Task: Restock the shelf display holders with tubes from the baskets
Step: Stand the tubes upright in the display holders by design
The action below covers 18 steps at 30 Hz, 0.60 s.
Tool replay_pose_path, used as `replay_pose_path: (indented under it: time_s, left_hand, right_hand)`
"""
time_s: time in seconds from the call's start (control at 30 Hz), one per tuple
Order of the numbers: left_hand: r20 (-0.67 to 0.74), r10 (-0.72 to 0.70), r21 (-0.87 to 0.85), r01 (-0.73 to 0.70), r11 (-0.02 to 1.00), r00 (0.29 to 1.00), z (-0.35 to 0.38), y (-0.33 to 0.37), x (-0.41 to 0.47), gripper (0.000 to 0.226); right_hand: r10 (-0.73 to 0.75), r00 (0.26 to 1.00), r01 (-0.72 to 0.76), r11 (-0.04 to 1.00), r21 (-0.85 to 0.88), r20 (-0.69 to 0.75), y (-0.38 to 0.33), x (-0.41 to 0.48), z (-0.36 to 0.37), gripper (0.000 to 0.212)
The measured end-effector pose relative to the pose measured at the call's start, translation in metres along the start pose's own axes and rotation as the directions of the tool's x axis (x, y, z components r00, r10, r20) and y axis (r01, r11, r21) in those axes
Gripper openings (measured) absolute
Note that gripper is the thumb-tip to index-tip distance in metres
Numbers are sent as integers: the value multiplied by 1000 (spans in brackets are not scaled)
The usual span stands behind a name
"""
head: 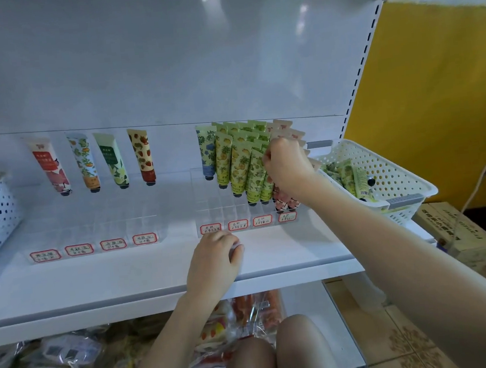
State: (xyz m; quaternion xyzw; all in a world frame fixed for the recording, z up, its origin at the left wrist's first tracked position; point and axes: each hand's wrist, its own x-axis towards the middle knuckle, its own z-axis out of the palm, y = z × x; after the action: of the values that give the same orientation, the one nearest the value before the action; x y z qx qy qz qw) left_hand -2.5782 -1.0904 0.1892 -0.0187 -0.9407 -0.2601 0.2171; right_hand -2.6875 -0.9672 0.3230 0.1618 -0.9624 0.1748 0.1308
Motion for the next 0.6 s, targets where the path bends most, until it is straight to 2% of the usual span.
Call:
replay_pose_path:
  time_s: [0.4, 0.6]
  left_hand:
    - [-25, 11, 4, -11, 1000, 1000, 0, 3, -1, 15]
    - [-26, 5, -6, -6, 1000, 1000, 0, 3, -1, 16]
  right_hand:
    - [-48, 999, 47, 995, -85, -1, 0, 0, 1, 17]
    - [-20, 1000, 19, 998, 67, 18, 2, 0, -2, 16]
